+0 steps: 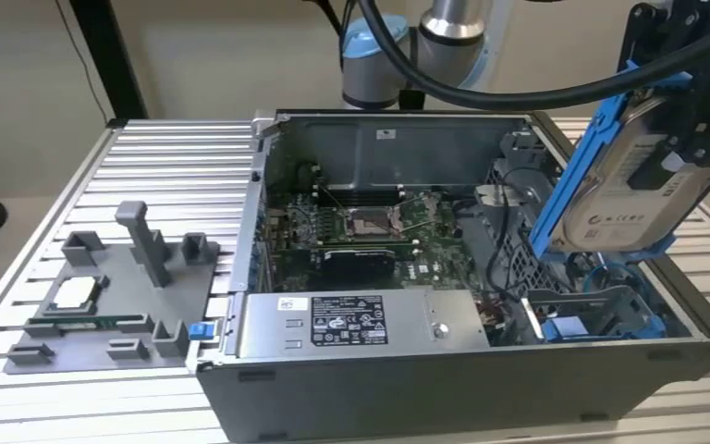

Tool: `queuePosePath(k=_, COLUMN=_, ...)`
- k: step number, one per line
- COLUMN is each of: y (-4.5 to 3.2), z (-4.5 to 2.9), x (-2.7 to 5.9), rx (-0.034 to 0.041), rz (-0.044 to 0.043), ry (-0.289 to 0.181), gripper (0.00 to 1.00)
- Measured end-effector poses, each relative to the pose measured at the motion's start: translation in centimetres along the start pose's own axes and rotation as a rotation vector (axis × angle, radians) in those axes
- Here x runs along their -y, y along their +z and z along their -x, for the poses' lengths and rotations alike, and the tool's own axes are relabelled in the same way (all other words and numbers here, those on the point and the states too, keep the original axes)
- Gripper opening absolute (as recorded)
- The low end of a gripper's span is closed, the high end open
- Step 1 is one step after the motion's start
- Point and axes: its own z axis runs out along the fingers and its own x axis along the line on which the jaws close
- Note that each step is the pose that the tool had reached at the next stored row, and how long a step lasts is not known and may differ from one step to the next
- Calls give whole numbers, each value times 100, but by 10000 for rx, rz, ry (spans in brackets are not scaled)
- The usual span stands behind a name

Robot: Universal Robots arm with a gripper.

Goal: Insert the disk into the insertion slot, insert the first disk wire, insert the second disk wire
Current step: 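Insert the disk into the insertion slot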

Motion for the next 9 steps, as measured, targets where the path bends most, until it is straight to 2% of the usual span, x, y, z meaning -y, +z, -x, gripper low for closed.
queuePosePath(k=9, y=36, z=0, x=2, rx=2, rz=-7, ry=0, gripper=0)
